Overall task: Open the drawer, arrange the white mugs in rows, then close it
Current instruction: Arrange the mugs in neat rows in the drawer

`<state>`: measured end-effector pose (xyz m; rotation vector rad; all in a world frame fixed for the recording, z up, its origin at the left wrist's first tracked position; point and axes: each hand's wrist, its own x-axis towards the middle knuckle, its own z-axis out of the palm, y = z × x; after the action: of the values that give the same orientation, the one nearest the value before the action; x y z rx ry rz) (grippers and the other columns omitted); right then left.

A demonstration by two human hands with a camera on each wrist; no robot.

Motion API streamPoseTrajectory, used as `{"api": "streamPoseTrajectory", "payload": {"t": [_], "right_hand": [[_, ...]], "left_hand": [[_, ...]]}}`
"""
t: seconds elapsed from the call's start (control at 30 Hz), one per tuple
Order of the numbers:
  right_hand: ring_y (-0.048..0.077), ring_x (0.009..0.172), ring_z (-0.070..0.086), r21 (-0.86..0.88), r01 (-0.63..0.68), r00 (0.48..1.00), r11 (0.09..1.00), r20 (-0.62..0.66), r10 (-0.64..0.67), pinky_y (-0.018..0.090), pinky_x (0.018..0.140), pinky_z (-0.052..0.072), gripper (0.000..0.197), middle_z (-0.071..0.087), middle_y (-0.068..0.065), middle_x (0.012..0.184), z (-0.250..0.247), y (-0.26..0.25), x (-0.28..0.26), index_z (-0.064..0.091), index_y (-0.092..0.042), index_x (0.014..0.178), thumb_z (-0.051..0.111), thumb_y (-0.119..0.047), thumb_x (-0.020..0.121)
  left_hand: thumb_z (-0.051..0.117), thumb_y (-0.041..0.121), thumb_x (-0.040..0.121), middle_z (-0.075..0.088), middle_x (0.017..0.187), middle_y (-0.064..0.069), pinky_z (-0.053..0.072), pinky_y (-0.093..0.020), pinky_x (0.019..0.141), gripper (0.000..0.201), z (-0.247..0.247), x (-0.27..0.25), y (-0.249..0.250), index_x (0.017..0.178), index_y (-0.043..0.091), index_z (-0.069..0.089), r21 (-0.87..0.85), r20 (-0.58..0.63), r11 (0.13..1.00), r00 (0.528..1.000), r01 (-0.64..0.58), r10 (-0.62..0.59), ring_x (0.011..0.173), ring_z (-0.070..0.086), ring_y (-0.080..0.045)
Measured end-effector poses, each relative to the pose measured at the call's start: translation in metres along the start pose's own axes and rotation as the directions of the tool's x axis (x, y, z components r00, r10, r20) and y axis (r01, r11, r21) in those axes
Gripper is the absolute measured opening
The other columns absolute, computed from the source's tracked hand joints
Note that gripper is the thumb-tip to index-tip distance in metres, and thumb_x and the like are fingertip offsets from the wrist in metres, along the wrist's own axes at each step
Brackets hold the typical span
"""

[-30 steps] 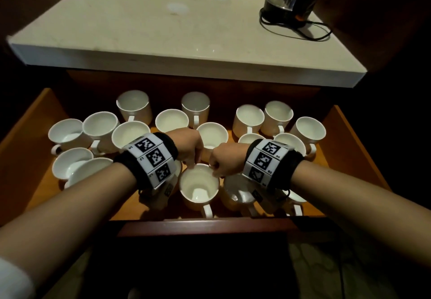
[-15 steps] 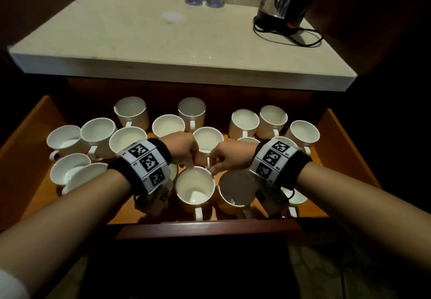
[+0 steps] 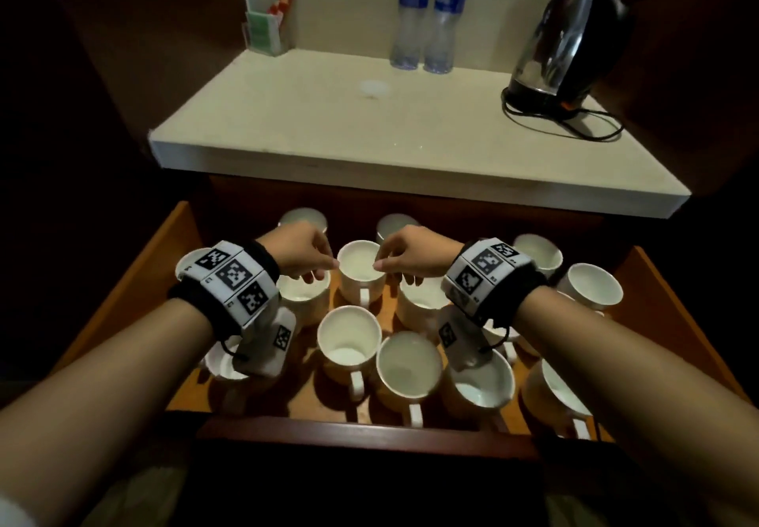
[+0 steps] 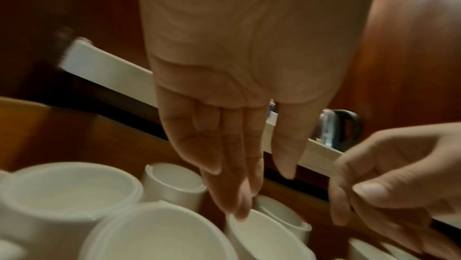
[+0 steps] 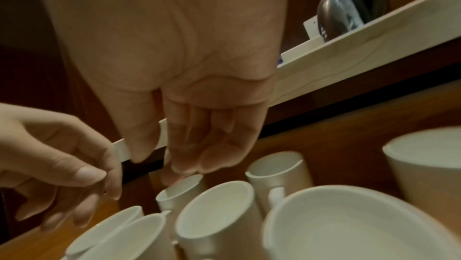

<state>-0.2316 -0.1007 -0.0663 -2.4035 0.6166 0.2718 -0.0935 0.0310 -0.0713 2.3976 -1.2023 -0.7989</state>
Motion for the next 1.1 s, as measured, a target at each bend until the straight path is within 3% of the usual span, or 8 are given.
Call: {"api": "streamPoseTrajectory", "payload": {"t": [0.2,0.33,0.47,0.53,0.67,0.77,0.97,1.1], "right_hand": [[0.009,0.057,0.056,0.215,-0.049,0.992,0.975,-0.102,0.073,0.02,0.053,0.049,0.024,0.06,0.0,0.069,0.018,-0.034,0.04,0.063,-0.002,0.108,0.057,-0.02,0.093],[0.016,0.071,0.063,0.283,-0.086,0.974,0.955,-0.179,0.141,0.027,0.066,0.055,0.026,0.069,0.013,0.094,0.034,-0.05,0.068,0.063,-0.003,0.109,0.06,-0.021,0.091],[0.027,0.092,0.069,0.314,-0.152,0.953,0.937,-0.203,0.223,0.039,0.086,0.057,0.037,0.069,0.012,0.107,0.045,-0.062,0.092,0.06,-0.004,0.117,0.066,-0.025,0.086],[0.028,0.102,0.066,0.307,-0.185,0.948,0.934,-0.193,0.251,0.042,0.093,0.053,0.047,0.065,0.013,0.115,0.05,-0.067,0.101,0.055,-0.005,0.124,0.067,-0.027,0.085],[0.028,0.116,0.058,0.258,-0.245,0.934,0.935,-0.195,0.298,0.036,0.098,0.048,0.061,0.055,0.012,0.133,0.055,-0.073,0.11,0.044,-0.006,0.137,0.066,-0.03,0.085],[0.025,0.117,0.056,0.284,-0.27,0.917,0.92,-0.216,0.336,0.028,0.089,0.045,0.064,0.053,0.011,0.135,0.057,-0.074,0.112,0.037,-0.006,0.141,0.064,-0.028,0.087],[0.027,0.116,0.057,0.461,-0.282,0.898,0.842,-0.183,0.401,0.038,0.099,0.048,0.067,0.055,0.016,0.13,0.061,-0.068,0.126,0.038,0.001,0.139,0.067,-0.026,0.085],[0.025,0.117,0.056,0.596,-0.261,0.897,0.759,-0.14,0.419,0.038,0.102,0.047,0.074,0.048,0.016,0.138,0.066,-0.065,0.135,0.029,0.0,0.145,0.068,-0.021,0.085]], "left_hand": [[0.062,0.021,0.089,0.065,0.066,-0.002,0.044,-0.02,0.05,0.016,-0.041,-0.005,-0.063,0.092,0.006,0.067,-0.053,-0.131,0.994,0.986,0.1,-0.106,0.057,0.06,-0.011],[0.061,0.019,0.089,0.064,0.065,-0.001,0.047,-0.021,0.056,0.014,-0.058,-0.003,-0.098,0.091,0.007,0.067,-0.093,-0.162,0.987,0.976,0.135,-0.148,0.056,0.059,-0.011],[0.062,0.017,0.088,0.064,0.066,0.0,0.048,-0.023,0.059,0.012,-0.066,0.004,-0.121,0.09,0.007,0.069,-0.12,-0.168,0.985,0.976,0.122,-0.141,0.058,0.06,-0.012],[0.062,0.018,0.088,0.066,0.074,-0.004,0.046,-0.021,0.057,0.012,-0.067,0.007,-0.125,0.091,0.008,0.069,-0.115,-0.173,0.988,0.977,0.107,-0.126,0.065,0.061,-0.015],[0.062,0.022,0.088,0.07,0.093,-0.008,0.048,-0.025,0.077,0.017,-0.066,0.015,-0.124,0.097,0.01,0.071,-0.083,-0.185,0.995,0.98,0.063,-0.078,0.086,0.063,-0.017],[0.063,0.025,0.087,0.071,0.103,-0.008,0.049,-0.029,0.087,0.02,-0.064,0.024,-0.119,0.101,0.012,0.07,-0.101,-0.189,0.994,0.98,0.035,-0.054,0.097,0.064,-0.02],[0.064,0.03,0.087,0.057,0.134,-0.007,0.039,-0.03,0.102,0.049,-0.053,0.042,-0.103,0.131,0.01,0.054,-0.091,-0.129,0.996,0.991,0.004,-0.016,0.125,0.051,-0.021],[0.062,0.03,0.088,0.05,0.141,-0.008,0.037,-0.03,0.103,0.056,-0.047,0.054,-0.102,0.137,0.009,0.046,-0.072,-0.1,0.997,0.995,0.004,-0.012,0.13,0.047,-0.022]]}}
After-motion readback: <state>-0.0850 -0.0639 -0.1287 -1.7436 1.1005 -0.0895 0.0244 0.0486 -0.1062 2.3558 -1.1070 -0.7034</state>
